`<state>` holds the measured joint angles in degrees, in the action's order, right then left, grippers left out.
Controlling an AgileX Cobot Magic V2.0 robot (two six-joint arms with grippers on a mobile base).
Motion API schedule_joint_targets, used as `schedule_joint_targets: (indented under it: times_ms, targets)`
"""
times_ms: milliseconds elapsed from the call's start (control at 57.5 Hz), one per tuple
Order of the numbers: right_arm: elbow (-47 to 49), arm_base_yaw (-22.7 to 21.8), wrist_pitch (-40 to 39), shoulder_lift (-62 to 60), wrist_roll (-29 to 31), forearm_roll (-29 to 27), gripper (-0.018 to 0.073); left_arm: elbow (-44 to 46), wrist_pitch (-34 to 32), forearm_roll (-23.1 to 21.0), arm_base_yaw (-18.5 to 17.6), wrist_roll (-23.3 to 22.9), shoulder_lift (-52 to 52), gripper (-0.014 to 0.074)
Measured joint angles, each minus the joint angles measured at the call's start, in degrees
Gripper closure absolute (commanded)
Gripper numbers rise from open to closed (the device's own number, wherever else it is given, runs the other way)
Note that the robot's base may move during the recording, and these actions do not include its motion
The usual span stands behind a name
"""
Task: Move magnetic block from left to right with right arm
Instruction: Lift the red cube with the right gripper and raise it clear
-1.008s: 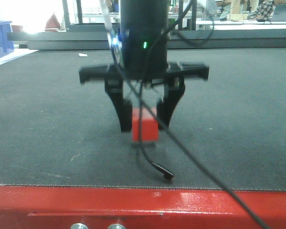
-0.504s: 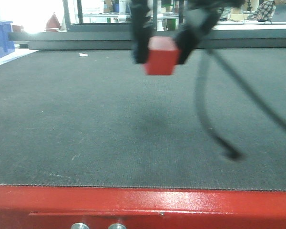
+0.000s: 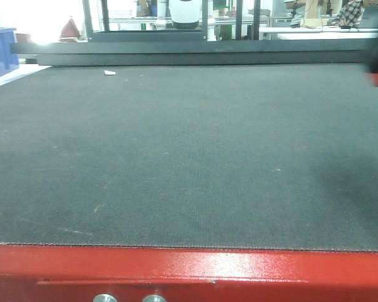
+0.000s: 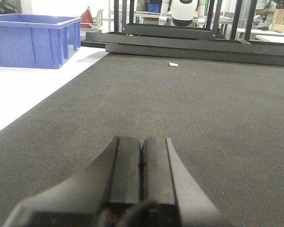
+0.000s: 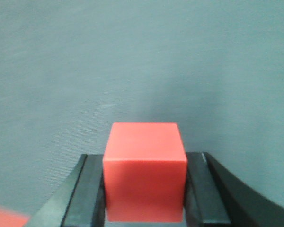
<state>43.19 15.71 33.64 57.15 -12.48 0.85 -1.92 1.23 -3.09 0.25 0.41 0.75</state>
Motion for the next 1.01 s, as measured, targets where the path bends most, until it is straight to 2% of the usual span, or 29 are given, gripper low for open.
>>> schedule_joint_targets:
  times_ms: [226,452,643,1008]
  targets:
    - [-13.2,-8.5,-12.0,-13.2,4.4,0.1,0.0325,0.0,0.0,0.0,0.0,0.0,0.0,0.0722]
    - [-23.6,-10.6,-22.6,-24.9,4.9,0.1,0.0325,0.0,0.0,0.0,0.0,0.0,0.0,0.0722]
    - [-28.2,-10.7,-23.6,-35.3,5.0,0.1,0.0325,0.0,0.0,0.0,0.0,0.0,0.0,0.0722]
    - [-28.4,-10.7,-22.2,-47.9,5.0,0.1,0.0325,0.0,0.0,0.0,0.0,0.0,0.0,0.0722]
